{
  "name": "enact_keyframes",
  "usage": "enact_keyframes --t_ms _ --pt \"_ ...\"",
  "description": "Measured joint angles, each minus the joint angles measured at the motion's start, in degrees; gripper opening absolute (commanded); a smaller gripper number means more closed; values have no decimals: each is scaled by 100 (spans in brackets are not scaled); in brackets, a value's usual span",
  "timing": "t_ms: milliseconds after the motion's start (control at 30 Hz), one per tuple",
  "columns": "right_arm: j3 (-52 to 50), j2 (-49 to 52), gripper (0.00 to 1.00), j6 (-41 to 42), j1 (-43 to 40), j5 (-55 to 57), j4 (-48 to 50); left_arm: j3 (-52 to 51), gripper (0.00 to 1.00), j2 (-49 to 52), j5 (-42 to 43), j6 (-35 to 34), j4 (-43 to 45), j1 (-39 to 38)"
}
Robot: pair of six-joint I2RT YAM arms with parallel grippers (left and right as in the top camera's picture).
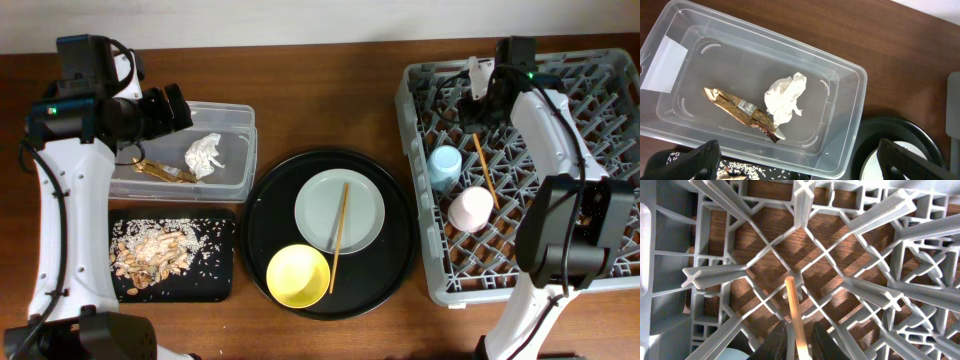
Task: Sort waste into correct bins and load items into the dishwasher rack
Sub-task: 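Place the chopstick upright in the rack with the right gripper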
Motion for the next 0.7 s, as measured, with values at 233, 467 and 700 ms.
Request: enact_keyframes --t_ms 233,467,700 --pt "0 83 4 -144 0 7 63 0 99 0 0 0 0 0" --pt "136 72 4 -164 0 227 -57 0 99 0 0 0 0 0" --pt "1281 61 4 -22 0 308 -658 0 99 0 0 0 0 0"
